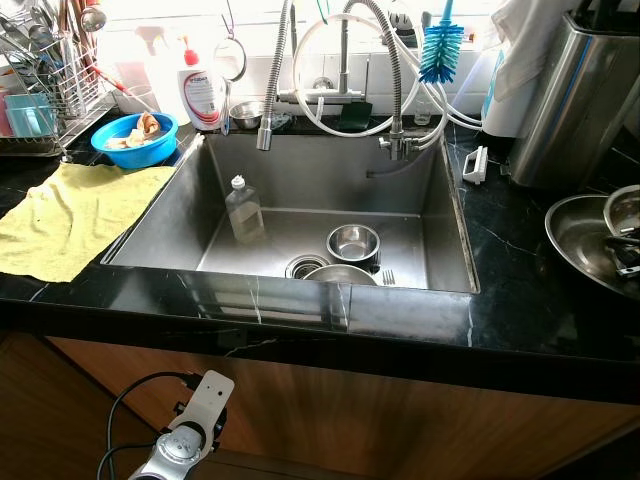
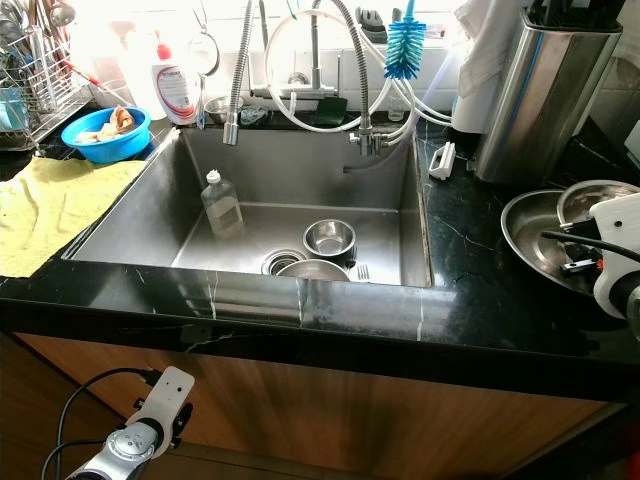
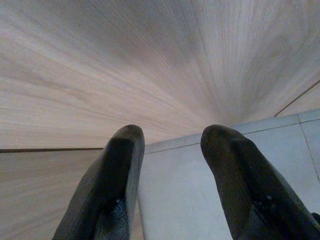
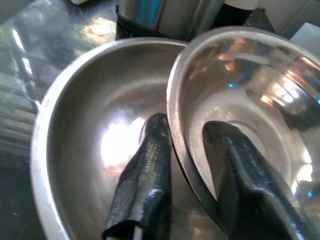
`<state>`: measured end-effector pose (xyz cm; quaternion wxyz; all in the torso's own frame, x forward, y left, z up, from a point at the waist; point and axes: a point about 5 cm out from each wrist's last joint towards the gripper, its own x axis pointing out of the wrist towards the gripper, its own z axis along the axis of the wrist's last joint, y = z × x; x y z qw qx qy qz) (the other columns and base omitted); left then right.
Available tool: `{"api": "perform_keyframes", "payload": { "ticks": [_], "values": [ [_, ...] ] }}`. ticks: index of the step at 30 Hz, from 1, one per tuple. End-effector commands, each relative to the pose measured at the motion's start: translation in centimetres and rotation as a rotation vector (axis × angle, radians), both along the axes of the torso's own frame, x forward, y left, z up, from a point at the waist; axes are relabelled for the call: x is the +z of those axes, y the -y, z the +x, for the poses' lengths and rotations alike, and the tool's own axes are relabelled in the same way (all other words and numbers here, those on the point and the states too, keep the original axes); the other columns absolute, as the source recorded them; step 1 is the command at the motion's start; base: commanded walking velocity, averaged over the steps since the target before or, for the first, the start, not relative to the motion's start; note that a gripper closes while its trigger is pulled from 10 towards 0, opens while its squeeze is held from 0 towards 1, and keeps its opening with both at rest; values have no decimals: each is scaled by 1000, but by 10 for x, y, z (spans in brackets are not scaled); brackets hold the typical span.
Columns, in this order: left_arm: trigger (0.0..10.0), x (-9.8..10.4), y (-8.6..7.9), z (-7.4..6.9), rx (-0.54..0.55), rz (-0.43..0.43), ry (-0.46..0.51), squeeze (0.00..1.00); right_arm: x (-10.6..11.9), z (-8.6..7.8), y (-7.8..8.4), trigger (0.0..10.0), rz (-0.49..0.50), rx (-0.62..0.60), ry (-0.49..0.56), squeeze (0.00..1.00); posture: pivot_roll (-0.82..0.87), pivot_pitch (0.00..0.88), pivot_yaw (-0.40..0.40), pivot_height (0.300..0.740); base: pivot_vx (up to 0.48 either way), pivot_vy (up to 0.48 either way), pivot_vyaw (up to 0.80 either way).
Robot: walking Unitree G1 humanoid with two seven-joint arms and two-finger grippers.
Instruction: Kitchen organization
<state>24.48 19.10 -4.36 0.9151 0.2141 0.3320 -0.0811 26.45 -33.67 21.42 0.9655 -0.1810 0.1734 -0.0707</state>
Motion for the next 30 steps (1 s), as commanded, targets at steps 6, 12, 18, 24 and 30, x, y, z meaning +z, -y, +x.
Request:
{"api": "perform_keyframes", "payload": {
  "ticks": [6,12,18,24,30],
  "values": [
    [10000,2,-3,2,7,12,5,0,13,5,-6,0,17,18,74,0,-164,0,73,740,0,0,0],
    [10000,1,-3,1,7,10,2,0,30,9,-12,0,20,16,159,0,-165,0,71,740,0,0,0],
    [10000,0,-2,0,9,6,-2,0,51,12,-22,0,8,32,233,0,-166,0,69,740,0,0,0],
    [10000,-1,-1,-1,11,3,-2,0,67,14,-33,0,-25,51,288,0,-164,0,67,740,0,0,0],
    [10000,-1,-1,-2,10,3,-3,0,89,21,-55,10000,-15,122,396,0,-167,0,65,740,0,0,0]
  ]
}}
